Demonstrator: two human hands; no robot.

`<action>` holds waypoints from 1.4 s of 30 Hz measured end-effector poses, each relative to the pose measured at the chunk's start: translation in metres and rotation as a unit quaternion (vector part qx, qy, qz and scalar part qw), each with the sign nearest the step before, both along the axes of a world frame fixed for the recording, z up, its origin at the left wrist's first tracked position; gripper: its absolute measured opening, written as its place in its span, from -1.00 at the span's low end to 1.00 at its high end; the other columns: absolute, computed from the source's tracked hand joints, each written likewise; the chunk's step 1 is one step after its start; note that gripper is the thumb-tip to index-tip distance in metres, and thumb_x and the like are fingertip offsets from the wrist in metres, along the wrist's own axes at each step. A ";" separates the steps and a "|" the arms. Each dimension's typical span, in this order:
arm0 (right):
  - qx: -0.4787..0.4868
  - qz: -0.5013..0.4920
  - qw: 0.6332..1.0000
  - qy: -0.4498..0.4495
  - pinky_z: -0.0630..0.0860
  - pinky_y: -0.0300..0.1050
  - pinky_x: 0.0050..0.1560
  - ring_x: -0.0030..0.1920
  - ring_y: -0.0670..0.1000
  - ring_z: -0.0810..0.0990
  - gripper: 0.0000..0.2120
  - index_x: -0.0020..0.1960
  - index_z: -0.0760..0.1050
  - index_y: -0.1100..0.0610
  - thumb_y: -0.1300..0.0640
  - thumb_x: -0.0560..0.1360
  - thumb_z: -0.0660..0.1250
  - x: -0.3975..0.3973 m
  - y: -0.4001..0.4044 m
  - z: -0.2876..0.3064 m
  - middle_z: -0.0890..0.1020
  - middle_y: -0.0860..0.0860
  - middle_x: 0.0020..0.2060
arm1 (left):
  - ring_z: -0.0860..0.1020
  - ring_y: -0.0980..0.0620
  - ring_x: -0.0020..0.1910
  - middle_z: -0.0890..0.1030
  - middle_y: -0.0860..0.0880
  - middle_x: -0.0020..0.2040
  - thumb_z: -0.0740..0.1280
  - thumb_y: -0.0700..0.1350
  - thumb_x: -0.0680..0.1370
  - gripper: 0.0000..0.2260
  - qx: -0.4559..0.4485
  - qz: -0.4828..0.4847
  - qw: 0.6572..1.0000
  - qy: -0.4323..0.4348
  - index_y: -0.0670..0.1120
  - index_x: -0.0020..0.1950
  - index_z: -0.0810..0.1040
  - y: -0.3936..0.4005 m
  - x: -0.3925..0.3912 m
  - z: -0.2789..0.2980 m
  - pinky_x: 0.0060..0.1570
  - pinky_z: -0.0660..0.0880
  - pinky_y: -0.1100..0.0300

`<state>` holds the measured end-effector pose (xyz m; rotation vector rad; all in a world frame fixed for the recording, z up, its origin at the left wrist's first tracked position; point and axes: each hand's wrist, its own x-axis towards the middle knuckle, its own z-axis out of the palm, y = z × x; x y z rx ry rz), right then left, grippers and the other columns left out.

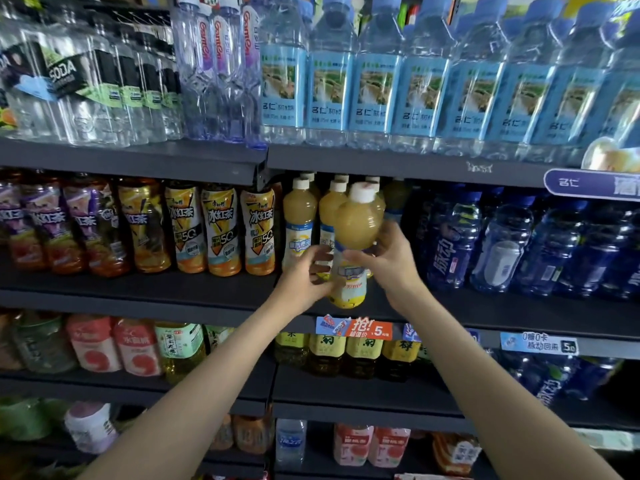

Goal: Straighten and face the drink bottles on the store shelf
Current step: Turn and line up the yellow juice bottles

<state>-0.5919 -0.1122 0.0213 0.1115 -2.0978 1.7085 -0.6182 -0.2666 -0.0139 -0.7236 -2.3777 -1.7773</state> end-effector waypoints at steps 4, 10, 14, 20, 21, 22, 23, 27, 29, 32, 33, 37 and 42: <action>0.097 -0.036 0.994 0.022 0.53 -0.12 0.00 0.00 -0.02 0.56 -0.41 0.25 0.37 0.18 0.22 0.31 0.56 -0.018 -0.018 -0.012 0.56 -0.02 -0.02 | 0.55 -0.05 0.11 0.57 -0.01 0.03 0.47 -0.19 0.42 -0.65 0.019 0.049 0.999 0.004 -0.06 0.13 0.42 0.017 -0.019 -0.011 0.09 0.52 0.05; 0.022 -0.010 1.000 -0.013 0.55 -0.14 0.08 0.03 -0.05 0.59 -0.55 0.26 0.44 0.17 0.17 0.42 0.47 -0.043 0.002 -0.031 0.61 -0.01 0.02 | 0.52 0.02 0.13 0.57 -0.07 0.16 0.49 -0.10 0.40 -0.51 -0.026 0.073 0.997 0.013 -0.15 0.27 0.41 0.029 -0.049 -0.012 0.02 0.42 0.24; 0.005 -0.150 0.989 0.004 0.48 -0.38 -0.08 0.03 -0.02 0.58 -0.69 0.17 0.52 0.26 0.15 0.48 0.41 -0.060 0.054 -0.033 0.62 0.04 0.01 | 0.50 0.04 0.07 0.55 -0.08 0.12 0.51 -0.04 0.38 -0.50 -0.039 0.123 0.990 0.053 -0.18 0.19 0.38 0.036 -0.063 -0.016 -0.05 0.37 0.30; 0.065 -0.238 0.965 -0.085 0.41 -0.09 0.10 0.21 0.16 0.49 -0.53 0.32 0.35 0.30 0.16 0.49 0.39 -0.130 0.083 -0.046 0.52 0.21 0.22 | 0.48 0.04 0.07 0.47 -0.01 0.06 0.53 -0.07 0.35 -0.51 -0.018 0.136 0.987 0.084 -0.05 0.07 0.27 0.045 -0.070 -0.028 0.02 0.43 0.20; 0.061 -0.233 0.965 -0.103 0.41 -0.05 0.14 0.25 0.19 0.47 -0.50 0.37 0.30 0.28 0.15 0.51 0.36 -0.144 0.083 -0.047 0.49 0.22 0.26 | 0.49 0.03 0.09 0.48 -0.02 0.08 0.53 -0.06 0.36 -0.51 -0.019 0.126 0.989 0.074 -0.04 0.08 0.27 0.044 -0.072 -0.029 0.04 0.45 0.16; 0.048 -0.225 0.965 -0.122 0.41 -0.02 0.18 0.28 0.20 0.45 -0.46 0.42 0.23 0.25 0.13 0.53 0.33 -0.157 0.084 -0.049 0.45 0.22 0.30 | 0.49 0.03 0.11 0.49 -0.03 0.10 0.52 -0.04 0.36 -0.50 -0.021 0.116 0.991 0.062 -0.04 0.09 0.27 0.043 -0.075 -0.029 0.07 0.47 0.11; 0.033 -0.222 0.964 -0.145 0.42 0.00 0.22 0.31 0.20 0.42 -0.40 0.47 0.17 0.23 0.10 0.54 0.32 -0.170 0.085 -0.051 0.41 0.21 0.35 | 0.49 0.03 0.12 0.50 -0.04 0.11 0.52 -0.01 0.36 -0.49 -0.023 0.108 0.992 0.057 -0.04 0.11 0.28 0.042 -0.077 -0.030 0.10 0.49 0.06; 0.045 -0.253 0.941 -0.222 0.34 -0.04 0.28 0.39 0.18 0.34 -0.41 0.50 0.10 0.21 0.06 0.58 0.25 -0.210 0.090 -0.058 0.32 0.20 0.42 | 0.51 0.09 0.08 0.53 -0.05 0.08 0.52 0.07 0.33 -0.48 -0.011 0.101 0.992 0.068 -0.08 0.10 0.31 0.042 -0.078 -0.031 0.07 0.50 0.01; 0.087 -0.270 0.930 -0.235 0.32 -0.09 0.28 0.40 0.16 0.33 -0.48 0.50 0.10 0.23 0.11 0.62 0.17 -0.217 0.091 -0.062 0.31 0.19 0.43 | 0.51 0.07 0.10 0.52 -0.07 0.10 0.51 0.08 0.33 -0.46 -0.015 0.105 0.992 0.070 -0.10 0.12 0.32 0.042 -0.078 -0.031 0.08 0.50 0.01; 0.090 -0.290 0.931 -0.203 0.38 -0.05 0.22 0.34 0.19 0.41 -0.50 0.46 0.17 0.24 0.20 0.58 0.23 -0.212 0.089 -0.066 0.39 0.21 0.37 | 0.50 0.06 0.11 0.51 -0.06 0.11 0.47 0.18 0.30 -0.43 -0.022 0.109 0.991 0.073 -0.06 0.11 0.30 0.041 -0.079 -0.033 0.06 0.51 0.03; 0.090 -0.293 0.933 -0.188 0.38 -0.03 0.23 0.34 0.20 0.40 -0.47 0.47 0.15 0.25 0.20 0.56 0.26 -0.205 0.087 -0.068 0.39 0.22 0.37 | 0.49 0.08 0.11 0.50 -0.03 0.12 0.49 0.14 0.32 -0.45 -0.019 0.110 0.991 0.067 -0.03 0.11 0.28 0.041 -0.079 -0.034 0.07 0.50 0.06; 0.120 -0.284 0.942 -0.130 0.40 0.07 0.19 0.29 0.25 0.40 -0.44 0.37 0.22 0.30 0.16 0.48 0.38 -0.165 0.082 -0.080 0.40 0.25 0.29 | 0.45 0.08 0.12 0.45 0.00 0.13 0.50 -0.04 0.39 -0.51 -0.028 0.137 0.988 0.068 0.01 0.11 0.23 0.043 -0.075 -0.034 0.08 0.42 0.18; 0.184 -0.269 0.939 -0.105 0.37 0.07 0.12 0.23 0.26 0.39 -0.46 0.24 0.26 0.35 0.06 0.47 0.42 -0.094 0.075 -0.083 0.41 0.27 0.19 | 0.47 0.02 0.10 0.49 -0.08 0.09 0.49 -0.06 0.40 -0.58 -0.026 0.166 0.982 0.086 -0.05 0.05 0.28 0.049 -0.065 -0.034 0.03 0.45 0.13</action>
